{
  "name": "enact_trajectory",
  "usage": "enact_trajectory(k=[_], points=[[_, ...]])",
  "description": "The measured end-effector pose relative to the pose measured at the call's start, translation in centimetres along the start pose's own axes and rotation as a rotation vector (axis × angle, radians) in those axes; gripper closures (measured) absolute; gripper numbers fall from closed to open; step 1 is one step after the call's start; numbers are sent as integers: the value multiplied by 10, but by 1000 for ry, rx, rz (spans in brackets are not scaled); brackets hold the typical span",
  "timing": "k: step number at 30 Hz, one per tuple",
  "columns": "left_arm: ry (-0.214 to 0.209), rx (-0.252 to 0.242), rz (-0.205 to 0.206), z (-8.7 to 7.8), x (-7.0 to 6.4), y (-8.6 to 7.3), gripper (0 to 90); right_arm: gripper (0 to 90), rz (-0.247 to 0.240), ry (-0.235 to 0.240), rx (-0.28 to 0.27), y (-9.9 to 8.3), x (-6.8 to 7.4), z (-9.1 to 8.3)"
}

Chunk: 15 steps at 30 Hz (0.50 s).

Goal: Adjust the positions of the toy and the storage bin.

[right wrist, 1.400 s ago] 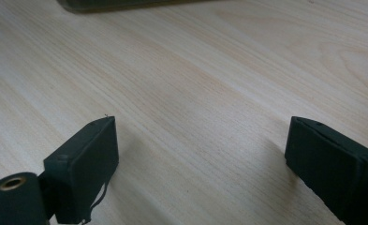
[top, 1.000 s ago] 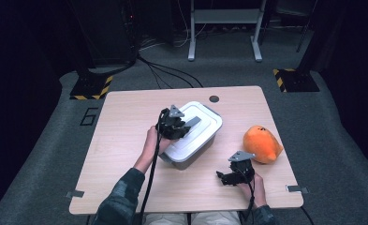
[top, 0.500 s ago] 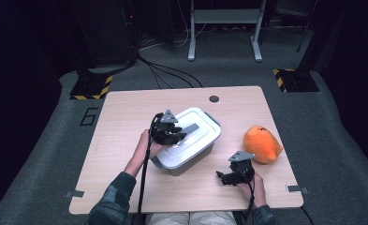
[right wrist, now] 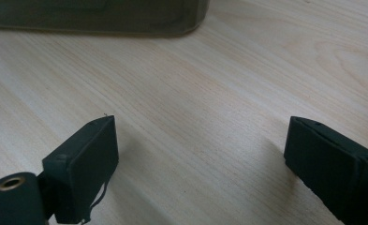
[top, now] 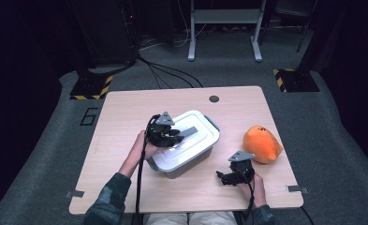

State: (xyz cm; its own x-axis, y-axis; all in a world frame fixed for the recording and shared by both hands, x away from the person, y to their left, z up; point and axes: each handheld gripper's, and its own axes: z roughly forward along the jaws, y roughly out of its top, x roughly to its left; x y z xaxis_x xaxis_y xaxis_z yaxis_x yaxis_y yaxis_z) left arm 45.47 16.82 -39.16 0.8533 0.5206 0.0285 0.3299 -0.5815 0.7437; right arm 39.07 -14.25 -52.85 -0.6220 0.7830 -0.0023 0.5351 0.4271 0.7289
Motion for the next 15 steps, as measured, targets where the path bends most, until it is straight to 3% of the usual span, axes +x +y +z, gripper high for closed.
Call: enact_trajectory(k=[7,8,9,12,15], points=[[5,22,-11,-6,-2,-2,663,96,-1,0,-1,0,0,0],[47,42,-8,-4,-6,2,640,96,-2,-1,-1,0,0,0],[61,50,-6,-3,-7,5,595,96,-2,0,-1,0,0,0],[74,59,-6,0,-8,8,473,96,-2,-1,-1,0,0,0],[85,55,-14,6,-8,13,454,96,-1,-1,-1,0,0,0]])
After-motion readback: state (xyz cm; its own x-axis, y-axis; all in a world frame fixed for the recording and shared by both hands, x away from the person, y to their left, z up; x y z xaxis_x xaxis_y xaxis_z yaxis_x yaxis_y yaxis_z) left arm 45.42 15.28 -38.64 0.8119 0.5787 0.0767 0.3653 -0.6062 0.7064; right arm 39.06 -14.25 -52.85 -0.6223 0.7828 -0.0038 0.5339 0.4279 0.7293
